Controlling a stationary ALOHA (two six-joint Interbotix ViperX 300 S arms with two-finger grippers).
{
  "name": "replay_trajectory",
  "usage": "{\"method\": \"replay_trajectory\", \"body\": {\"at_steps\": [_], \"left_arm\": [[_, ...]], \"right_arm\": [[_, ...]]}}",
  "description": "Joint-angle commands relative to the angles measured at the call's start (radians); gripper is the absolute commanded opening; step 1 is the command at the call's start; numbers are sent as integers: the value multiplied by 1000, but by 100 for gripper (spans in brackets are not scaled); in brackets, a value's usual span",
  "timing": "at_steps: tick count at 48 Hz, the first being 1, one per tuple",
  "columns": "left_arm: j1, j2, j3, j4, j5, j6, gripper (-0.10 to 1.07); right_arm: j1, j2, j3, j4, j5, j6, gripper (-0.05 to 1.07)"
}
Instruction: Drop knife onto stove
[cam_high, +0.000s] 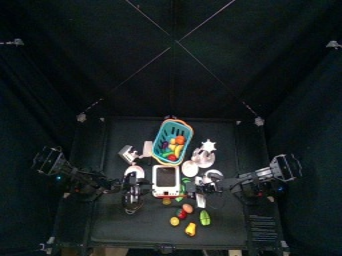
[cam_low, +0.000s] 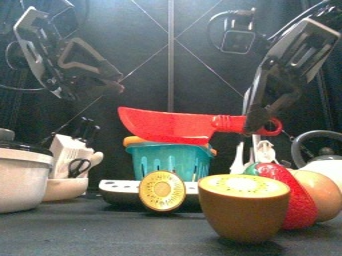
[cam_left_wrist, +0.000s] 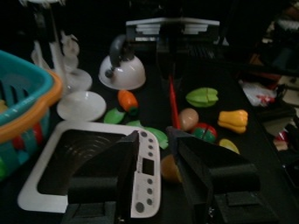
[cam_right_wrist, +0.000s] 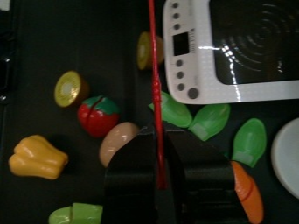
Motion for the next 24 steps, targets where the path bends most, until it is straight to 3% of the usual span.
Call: {"method": "replay_trajectory", "body": {"at_steps": [1, 9, 24], "left_arm": [[25, -61, 3, 40, -12, 2, 73], [72, -155, 31, 135, 20, -5, 73], [121, -225, 37, 218, 264, -2, 73]], "right_arm": [[-51, -2, -26, 0, -6, -5, 11], [-110, 38, -43, 8, -3, -5, 12], [-163, 72, -48, 35, -2, -3, 14]]}}
